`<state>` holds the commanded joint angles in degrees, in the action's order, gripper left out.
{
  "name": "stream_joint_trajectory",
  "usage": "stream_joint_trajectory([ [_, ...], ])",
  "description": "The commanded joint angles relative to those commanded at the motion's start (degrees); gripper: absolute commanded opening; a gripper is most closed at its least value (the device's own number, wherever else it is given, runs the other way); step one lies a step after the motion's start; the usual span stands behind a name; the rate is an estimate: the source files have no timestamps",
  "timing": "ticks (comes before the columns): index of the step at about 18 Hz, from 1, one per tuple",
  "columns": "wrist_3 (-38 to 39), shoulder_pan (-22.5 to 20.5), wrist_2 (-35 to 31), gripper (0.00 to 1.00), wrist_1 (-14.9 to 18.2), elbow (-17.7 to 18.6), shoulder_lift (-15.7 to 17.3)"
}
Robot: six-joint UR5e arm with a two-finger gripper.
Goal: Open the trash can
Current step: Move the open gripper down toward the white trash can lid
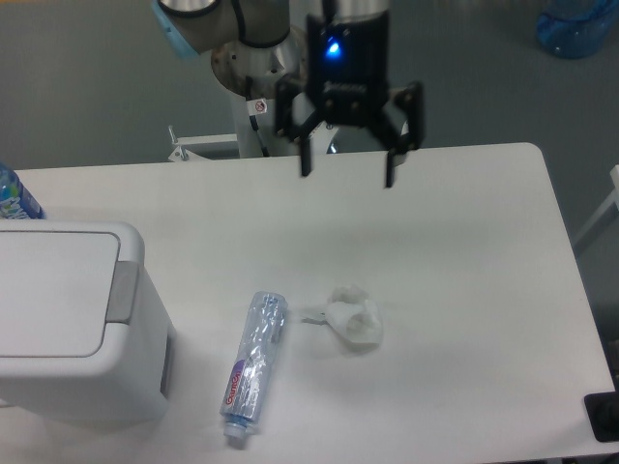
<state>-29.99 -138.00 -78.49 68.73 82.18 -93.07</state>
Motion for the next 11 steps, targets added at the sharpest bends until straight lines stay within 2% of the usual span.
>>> stream_joint_trajectory([
  [3, 4.92, 1.59, 1.14, 1.0, 0.0, 0.27, -0.88],
  [7, 10.64, 2.91, 8.51, 1.0, -1.84, 0.53, -2.81],
  [11, 12.59, 5.36, 9.41, 1.0, -6.05, 0.88, -5.09],
])
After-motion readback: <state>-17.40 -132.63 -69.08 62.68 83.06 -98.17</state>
